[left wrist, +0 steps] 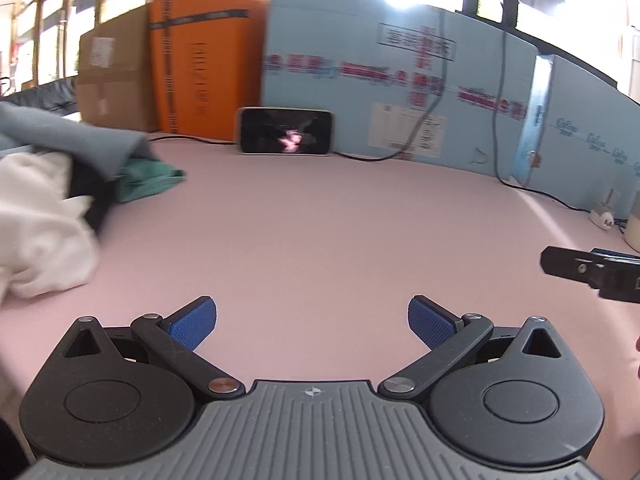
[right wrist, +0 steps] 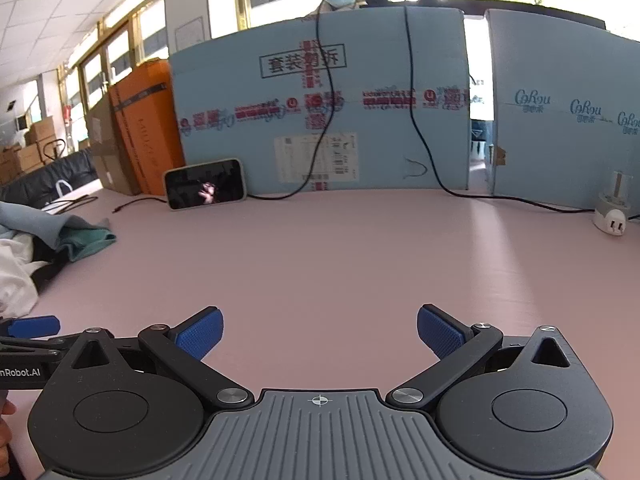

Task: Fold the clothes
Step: 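Turn both tools toward the clothes pile on the adjacent table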

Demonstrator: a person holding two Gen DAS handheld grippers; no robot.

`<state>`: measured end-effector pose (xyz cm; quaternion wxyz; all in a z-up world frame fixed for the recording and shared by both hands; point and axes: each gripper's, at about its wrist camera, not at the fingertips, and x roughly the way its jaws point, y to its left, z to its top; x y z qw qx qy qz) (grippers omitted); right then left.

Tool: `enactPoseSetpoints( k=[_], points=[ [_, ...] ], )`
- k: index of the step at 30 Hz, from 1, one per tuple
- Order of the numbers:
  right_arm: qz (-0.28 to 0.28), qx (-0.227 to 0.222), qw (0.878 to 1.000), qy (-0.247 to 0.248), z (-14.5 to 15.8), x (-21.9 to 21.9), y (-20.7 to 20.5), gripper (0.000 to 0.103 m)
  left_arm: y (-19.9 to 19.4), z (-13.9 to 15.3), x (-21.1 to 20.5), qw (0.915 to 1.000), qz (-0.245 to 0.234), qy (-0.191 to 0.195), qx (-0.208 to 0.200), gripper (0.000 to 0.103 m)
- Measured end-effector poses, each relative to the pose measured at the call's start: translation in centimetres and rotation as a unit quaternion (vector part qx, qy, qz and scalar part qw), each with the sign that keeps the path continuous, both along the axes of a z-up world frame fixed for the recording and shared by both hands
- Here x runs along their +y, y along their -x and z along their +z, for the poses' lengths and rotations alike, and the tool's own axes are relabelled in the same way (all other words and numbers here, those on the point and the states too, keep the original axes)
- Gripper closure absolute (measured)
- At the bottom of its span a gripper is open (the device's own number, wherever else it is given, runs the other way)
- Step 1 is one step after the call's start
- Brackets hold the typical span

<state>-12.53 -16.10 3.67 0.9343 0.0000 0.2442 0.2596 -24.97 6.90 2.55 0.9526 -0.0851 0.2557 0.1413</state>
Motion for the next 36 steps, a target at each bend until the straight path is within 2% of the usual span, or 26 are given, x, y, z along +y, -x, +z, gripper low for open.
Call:
enactPoseSetpoints(
  k=[4,7,10,13,17,22,26,32,36],
  points=[
    [0.05,0.0,0.998,-0.027,0.5,1.2,2.0,0.0,4.3,0.5,2.1,0.9995,0.029,-0.003,-0.014,0.0],
    [0.097,0.011,0.993,-0.073,0.7,2.4,3.2,0.0,6.7,0.2,3.8,0.9979,0.063,-0.012,-0.005,0.0],
    [0.15,0.023,0.983,-0.105,1.0,4.2,3.8,0.0,8.4,-0.8,5.7,0.9961,0.087,0.008,0.009,0.0],
    [0.188,0.021,0.978,-0.092,1.0,7.0,4.6,0.0,9.5,-1.6,7.2,0.9948,0.096,0.032,0.014,0.0],
    [0.203,0.023,0.977,-0.055,0.9,11.1,5.9,0.0,11.1,-1.9,9.0,0.9934,0.109,0.033,0.008,0.0],
    [0.292,0.045,0.953,-0.066,1.2,15.3,7.2,0.0,12.6,-2.3,11.8,0.9884,0.146,0.042,0.009,0.0],
    [0.317,0.05,0.945,-0.057,2.0,18.9,7.9,0.0,14.4,-2.5,14.4,0.982,0.182,0.048,0.01,0.0],
    [0.337,0.022,0.94,-0.038,3.7,24.5,7.7,0.0,17.0,-2.7,17.6,0.9714,0.231,0.052,0.008,0.0],
    [0.356,-0.005,0.934,-0.038,5.7,28.6,7.6,0.0,17.5,-2.8,18.9,0.9677,0.247,0.052,0.004,0.0]
  ],
)
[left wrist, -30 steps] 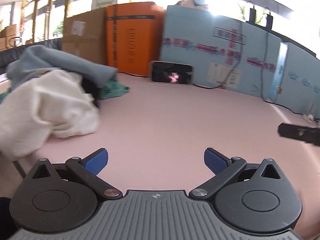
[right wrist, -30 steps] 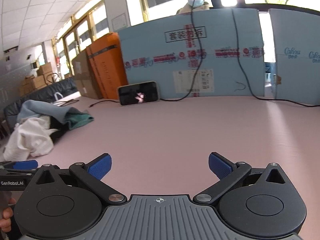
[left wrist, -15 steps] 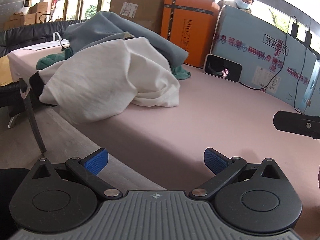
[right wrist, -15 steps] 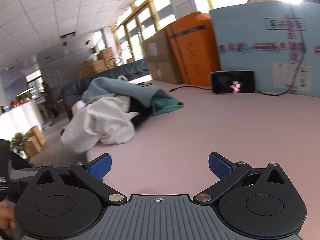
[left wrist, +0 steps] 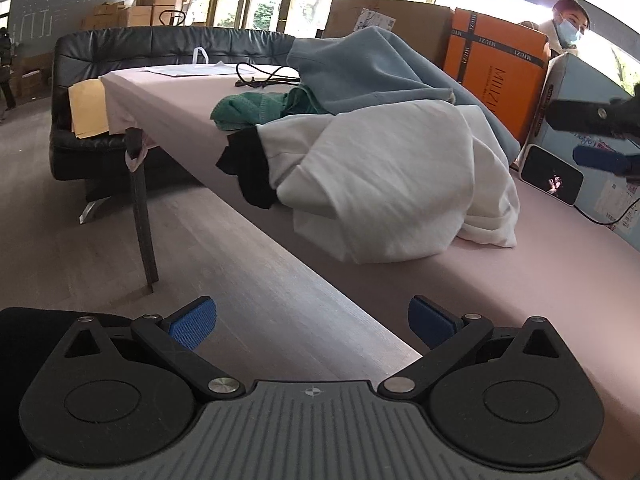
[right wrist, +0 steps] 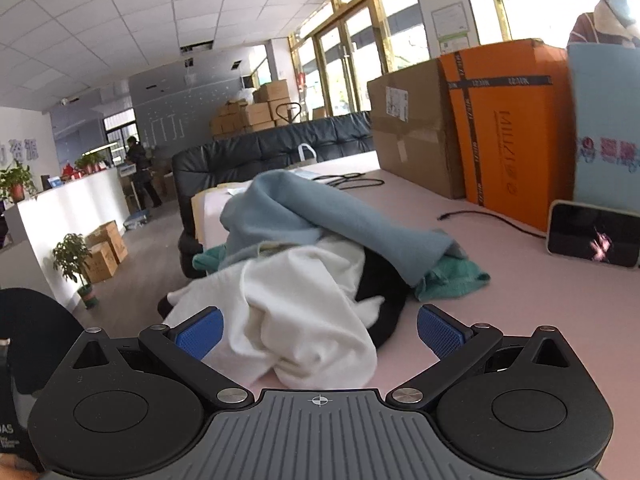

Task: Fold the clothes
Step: 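Turn both tools toward the clothes pile on the adjacent table, then close the right gripper on the grey-blue fleece cloth in the pile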

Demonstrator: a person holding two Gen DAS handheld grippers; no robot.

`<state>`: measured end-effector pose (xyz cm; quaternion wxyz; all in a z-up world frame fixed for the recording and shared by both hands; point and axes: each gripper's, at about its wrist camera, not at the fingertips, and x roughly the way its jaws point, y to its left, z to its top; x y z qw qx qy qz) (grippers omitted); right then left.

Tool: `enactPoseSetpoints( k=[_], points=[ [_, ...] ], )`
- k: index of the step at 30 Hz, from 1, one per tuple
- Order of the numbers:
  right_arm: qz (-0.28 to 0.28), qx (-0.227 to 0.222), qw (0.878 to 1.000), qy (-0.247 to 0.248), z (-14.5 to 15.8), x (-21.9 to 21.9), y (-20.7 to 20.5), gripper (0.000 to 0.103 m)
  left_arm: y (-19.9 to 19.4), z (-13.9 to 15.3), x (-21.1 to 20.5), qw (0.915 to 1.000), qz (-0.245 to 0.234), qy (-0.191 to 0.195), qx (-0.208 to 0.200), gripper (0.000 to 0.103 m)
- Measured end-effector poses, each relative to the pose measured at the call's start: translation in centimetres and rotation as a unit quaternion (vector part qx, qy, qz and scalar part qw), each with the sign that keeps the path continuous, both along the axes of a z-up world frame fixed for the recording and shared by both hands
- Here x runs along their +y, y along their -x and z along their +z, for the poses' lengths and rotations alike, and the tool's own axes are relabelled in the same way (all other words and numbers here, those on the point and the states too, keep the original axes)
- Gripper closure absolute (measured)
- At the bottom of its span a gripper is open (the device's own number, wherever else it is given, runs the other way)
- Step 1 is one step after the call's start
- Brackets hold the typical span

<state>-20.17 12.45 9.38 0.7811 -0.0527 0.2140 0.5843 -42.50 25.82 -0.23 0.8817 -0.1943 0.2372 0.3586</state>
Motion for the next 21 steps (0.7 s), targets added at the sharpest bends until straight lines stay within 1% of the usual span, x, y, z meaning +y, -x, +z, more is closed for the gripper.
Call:
enactPoseSetpoints(
  k=[2,4,7,9,10,12,13,16,17,20,21],
  points=[
    [0.012,-0.021,1.0,0.003,0.7,2.1,0.4,0.0,0.1,0.0,0.5,1.0,0.0,0.002,-0.002,0.0],
    [0.028,-0.05,0.998,0.005,0.9,4.0,1.2,0.003,0.1,0.0,0.9,1.0,0.0,0.003,0.0,0.0],
    [0.046,-0.089,0.995,0.012,0.7,6.5,2.5,0.01,-0.2,0.1,1.3,1.0,0.0,0.003,0.009,0.0],
    [0.053,-0.11,0.992,0.02,0.4,8.0,3.2,0.019,-0.3,0.2,1.5,1.0,-0.003,0.004,0.008,0.0],
    [0.054,-0.119,0.991,0.026,0.3,8.6,3.5,0.021,-0.3,0.4,1.6,1.0,-0.005,0.003,0.006,0.0],
    [0.053,-0.131,0.989,0.032,0.1,9.9,3.6,0.031,-0.4,0.6,1.5,0.9999,-0.01,0.001,0.005,0.0],
    [0.053,-0.137,0.989,0.035,0.0,10.5,3.6,0.032,-0.5,0.7,1.5,0.9999,-0.012,0.001,0.006,0.0],
    [0.053,-0.133,0.989,0.036,0.0,12.1,3.0,0.035,-0.8,0.8,1.6,0.9998,-0.016,0.001,0.013,0.0],
    [0.052,-0.13,0.99,0.037,-0.1,12.6,2.8,0.039,-0.9,0.8,1.6,0.9998,-0.017,0.001,0.015,0.0],
    [0.05,-0.11,0.992,0.046,-0.5,13.7,2.0,0.041,-1.1,0.9,1.7,0.9996,-0.018,0.002,0.02,0.0],
    [0.051,-0.103,0.992,0.05,-0.8,14.0,1.8,0.044,-1.1,0.9,1.8,0.9996,-0.019,0.001,0.022,0.0]
  ],
)
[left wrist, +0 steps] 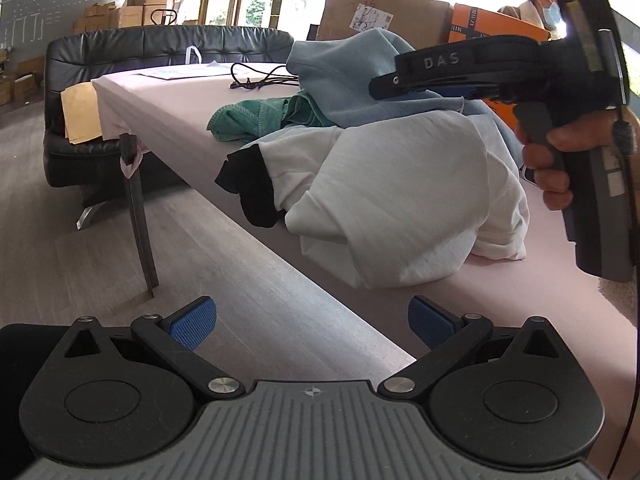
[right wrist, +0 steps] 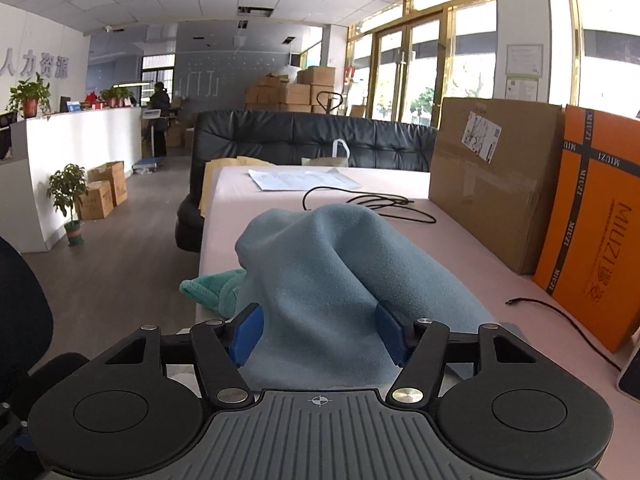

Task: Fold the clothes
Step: 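Close the right gripper on the grey-blue fleece cloth in the pile, then lift the grey-blue cloth with the right gripper and drape it over the pink table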

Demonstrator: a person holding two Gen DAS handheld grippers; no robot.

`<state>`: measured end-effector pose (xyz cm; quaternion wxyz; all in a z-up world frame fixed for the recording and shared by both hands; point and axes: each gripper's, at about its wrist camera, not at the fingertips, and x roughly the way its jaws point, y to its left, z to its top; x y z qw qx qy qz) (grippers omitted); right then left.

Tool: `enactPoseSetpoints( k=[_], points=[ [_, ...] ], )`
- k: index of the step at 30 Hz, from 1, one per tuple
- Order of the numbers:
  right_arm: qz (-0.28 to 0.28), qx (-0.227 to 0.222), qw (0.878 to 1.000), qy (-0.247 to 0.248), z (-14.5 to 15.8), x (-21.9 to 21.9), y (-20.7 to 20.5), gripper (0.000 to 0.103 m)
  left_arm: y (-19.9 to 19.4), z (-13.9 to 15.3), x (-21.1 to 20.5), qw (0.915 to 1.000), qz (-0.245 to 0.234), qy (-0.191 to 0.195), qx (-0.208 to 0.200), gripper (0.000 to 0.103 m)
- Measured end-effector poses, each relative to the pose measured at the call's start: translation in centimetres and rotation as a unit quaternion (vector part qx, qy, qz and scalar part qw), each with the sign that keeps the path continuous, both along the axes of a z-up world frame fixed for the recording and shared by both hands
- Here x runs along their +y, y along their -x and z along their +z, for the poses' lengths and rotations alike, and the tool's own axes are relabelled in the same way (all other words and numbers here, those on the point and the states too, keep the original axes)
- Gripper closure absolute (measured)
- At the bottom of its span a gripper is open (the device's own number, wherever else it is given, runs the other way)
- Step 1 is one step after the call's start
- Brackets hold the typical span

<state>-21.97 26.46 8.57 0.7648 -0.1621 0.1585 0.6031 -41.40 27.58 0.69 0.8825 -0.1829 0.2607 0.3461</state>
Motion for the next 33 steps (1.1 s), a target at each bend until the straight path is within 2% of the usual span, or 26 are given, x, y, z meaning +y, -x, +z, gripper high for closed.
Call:
enactPoseSetpoints(
  k=[5,9,12,15,20,25,33],
  points=[
    [0.0,0.006,1.0,0.012,-1.1,0.6,-0.2,0.051,-0.3,0.2,0.1,1.0,-0.005,0.0,0.001,0.0],
    [0.004,-0.001,1.0,0.012,-1.0,0.3,0.2,0.077,-0.5,0.7,-0.4,0.9999,-0.015,-0.004,-0.004,0.0],
    [0.001,0.0,1.0,0.006,-0.8,0.0,0.3,0.088,-0.4,1.0,-0.8,0.9997,-0.021,-0.007,-0.008,0.0],
    [-0.008,0.014,1.0,-0.011,-0.3,-0.7,0.1,0.095,-0.4,1.2,-1.3,0.9996,-0.023,-0.008,-0.013,0.0],
    [-0.03,0.014,0.998,-0.052,1.5,-3.3,-0.4,0.097,-0.7,1.7,-2.3,0.999,-0.034,-0.007,-0.027,0.0],
    [-0.059,0.013,0.994,-0.09,3.6,-7.9,-0.9,0.097,-1.8,2.4,-3.9,0.9966,-0.064,-0.012,-0.05,0.0],
    [-0.118,0.004,0.982,-0.145,5.8,-19.3,-1.4,0.098,-4.3,3.9,-8.4,0.9859,-0.142,-0.024,-0.086,0.0]
  ],
)
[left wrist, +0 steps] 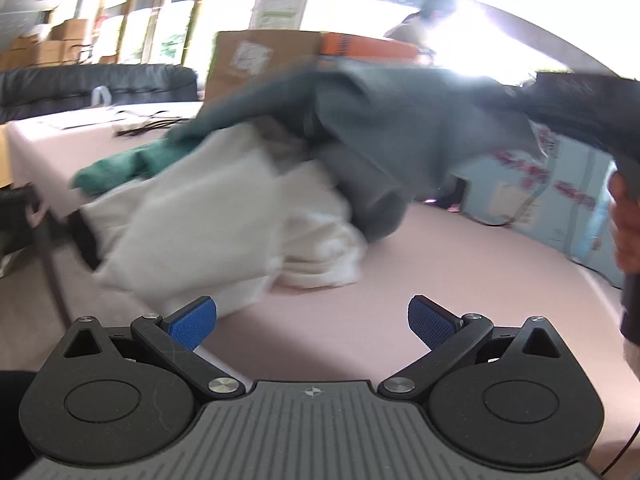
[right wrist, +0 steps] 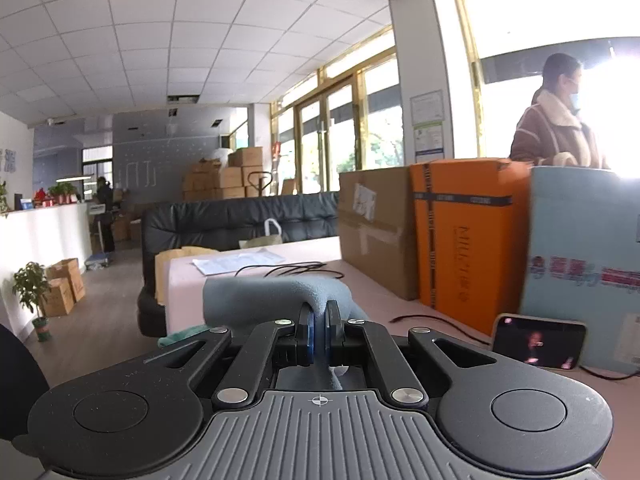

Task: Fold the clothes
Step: 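Lift the grey-blue cloth with the right gripper and drape it over the pink table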

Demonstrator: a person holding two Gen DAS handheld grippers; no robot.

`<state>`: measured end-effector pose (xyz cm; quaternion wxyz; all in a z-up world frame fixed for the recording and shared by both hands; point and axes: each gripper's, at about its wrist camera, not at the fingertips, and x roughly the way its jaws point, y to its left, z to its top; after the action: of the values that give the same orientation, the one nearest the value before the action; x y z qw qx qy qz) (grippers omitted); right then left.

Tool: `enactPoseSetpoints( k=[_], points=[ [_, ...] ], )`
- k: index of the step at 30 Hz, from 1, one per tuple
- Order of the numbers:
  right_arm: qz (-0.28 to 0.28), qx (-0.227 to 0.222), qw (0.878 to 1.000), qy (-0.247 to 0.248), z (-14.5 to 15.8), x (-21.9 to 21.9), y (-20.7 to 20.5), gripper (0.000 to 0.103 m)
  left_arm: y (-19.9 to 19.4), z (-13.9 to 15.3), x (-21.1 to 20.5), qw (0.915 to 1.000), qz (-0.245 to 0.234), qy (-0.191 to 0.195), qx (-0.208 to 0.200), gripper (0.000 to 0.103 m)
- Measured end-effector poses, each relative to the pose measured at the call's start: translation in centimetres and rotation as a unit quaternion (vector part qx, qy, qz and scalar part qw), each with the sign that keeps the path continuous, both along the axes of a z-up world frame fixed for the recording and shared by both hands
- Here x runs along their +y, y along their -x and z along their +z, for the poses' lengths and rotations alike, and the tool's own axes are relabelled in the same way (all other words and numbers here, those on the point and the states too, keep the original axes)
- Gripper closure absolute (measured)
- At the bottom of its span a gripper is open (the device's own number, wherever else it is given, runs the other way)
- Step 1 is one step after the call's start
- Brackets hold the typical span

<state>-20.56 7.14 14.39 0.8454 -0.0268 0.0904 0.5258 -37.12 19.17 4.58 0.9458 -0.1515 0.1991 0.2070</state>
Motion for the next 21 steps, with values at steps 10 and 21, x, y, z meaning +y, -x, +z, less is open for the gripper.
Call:
enactPoseSetpoints(
  k=[10,21],
  points=[
    [-0.118,0.014,0.992,-0.038,-0.5,-15.6,0.3,0.098,-3.9,1.0,-8.4,0.9942,-0.103,-0.033,-0.004,0.0],
    [-0.218,0.029,0.972,-0.078,-2.1,-29.5,1.9,0.098,-7.5,1.1,-14.6,0.9774,-0.206,-0.045,0.018,0.0]
  ],
)
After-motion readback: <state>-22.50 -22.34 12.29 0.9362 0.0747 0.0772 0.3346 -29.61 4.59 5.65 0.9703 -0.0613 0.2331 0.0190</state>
